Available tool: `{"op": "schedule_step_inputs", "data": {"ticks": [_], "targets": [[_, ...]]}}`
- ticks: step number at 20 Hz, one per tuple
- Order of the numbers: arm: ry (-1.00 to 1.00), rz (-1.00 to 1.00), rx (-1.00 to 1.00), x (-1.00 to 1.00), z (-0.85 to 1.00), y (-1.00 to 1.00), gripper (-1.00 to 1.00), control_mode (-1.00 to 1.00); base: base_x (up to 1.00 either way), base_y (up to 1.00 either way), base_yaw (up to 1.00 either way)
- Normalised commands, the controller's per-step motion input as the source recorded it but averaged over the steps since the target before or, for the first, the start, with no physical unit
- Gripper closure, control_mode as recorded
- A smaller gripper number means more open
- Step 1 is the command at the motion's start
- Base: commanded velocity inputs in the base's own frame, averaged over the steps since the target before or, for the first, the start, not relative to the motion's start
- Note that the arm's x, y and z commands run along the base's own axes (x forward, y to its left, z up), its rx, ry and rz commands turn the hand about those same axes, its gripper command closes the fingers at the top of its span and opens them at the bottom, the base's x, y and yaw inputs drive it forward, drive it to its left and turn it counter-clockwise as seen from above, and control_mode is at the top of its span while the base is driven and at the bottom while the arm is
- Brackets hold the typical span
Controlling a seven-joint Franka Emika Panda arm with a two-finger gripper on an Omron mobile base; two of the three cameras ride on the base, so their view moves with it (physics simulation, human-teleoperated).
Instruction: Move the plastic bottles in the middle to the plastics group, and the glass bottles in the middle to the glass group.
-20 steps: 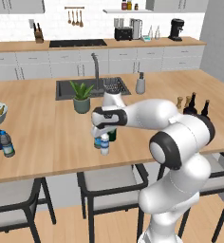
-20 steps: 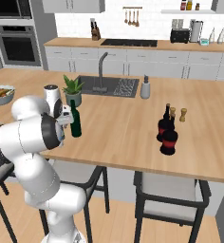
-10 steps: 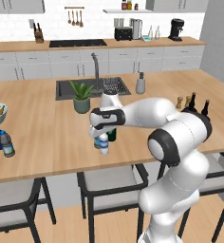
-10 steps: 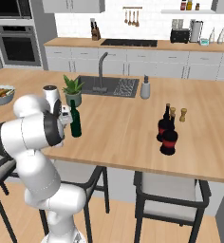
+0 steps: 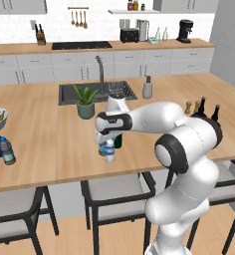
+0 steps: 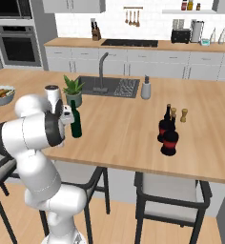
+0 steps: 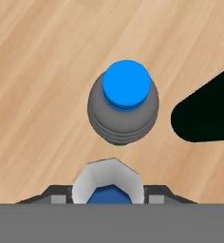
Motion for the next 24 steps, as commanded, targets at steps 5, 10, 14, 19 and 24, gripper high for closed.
{"op": "schedule_step_inputs", "data": {"ticks": [5,10,14,19,24], "targets": [[-0.01,0.05,0.05,-0.28,0.0,-0.41,1.0,-1.0,0.0,0.0,0.0],[-0.12,0.06,0.18,-0.48,0.29,-0.31,1.0,-1.0,0.0,0.0,0.0],[-0.09,0.04,0.11,-0.45,0.3,-0.22,1.0,-1.0,0.0,0.0,0.0],[-0.01,0.01,0.02,-0.38,0.26,-0.16,1.0,-1.0,0.0,0.0,0.0],[0.02,0.0,0.07,-0.44,0.21,0.34,1.0,-1.0,0.0,0.0,0.0]]}}
